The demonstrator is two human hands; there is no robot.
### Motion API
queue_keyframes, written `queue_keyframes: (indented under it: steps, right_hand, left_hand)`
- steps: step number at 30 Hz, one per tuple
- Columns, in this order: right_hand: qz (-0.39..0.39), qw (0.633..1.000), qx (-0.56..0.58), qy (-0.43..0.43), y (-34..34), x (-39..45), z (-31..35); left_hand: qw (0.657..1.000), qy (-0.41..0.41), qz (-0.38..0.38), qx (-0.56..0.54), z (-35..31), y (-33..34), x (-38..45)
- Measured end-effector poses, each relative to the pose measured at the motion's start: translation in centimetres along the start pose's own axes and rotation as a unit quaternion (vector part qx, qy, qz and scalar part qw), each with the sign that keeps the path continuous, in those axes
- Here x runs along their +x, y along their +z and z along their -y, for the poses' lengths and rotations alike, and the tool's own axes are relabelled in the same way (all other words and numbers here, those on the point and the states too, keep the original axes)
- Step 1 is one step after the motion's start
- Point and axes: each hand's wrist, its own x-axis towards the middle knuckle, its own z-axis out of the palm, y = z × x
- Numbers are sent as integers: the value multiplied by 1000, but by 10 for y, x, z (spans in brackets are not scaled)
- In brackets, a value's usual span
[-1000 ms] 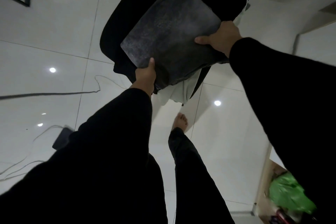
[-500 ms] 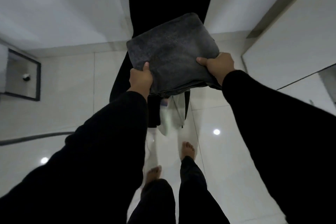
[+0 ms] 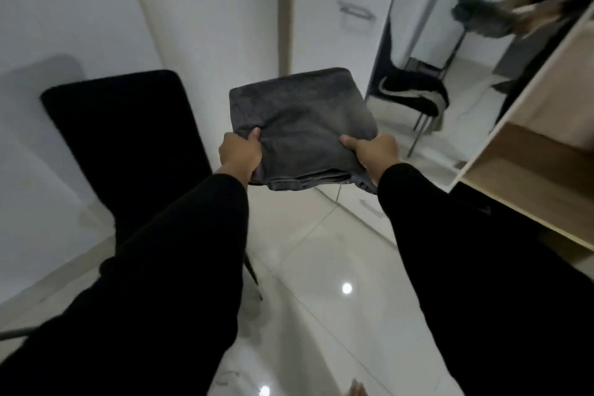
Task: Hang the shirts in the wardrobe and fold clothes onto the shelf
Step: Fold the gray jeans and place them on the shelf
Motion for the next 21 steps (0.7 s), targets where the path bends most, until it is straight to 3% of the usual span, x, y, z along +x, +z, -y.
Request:
queue_keyframes:
  steps: [8,13,16,21]
  right_hand:
    - [-176,974,119,75,-184,4,-50]
    - [-277,946,142,88,-302,33,-124]
    - [-311,936,113,122,-341,7,-108]
    - [-362,917,95,139,-394,25,-136]
  left_hand:
    - [981,110,157,38,-83,160,-86]
    - [954,161,250,47,-116,264,-153]
    - [940,181,289,23,-125,314,-185]
    - [923,193,332,0,-134,377,-211]
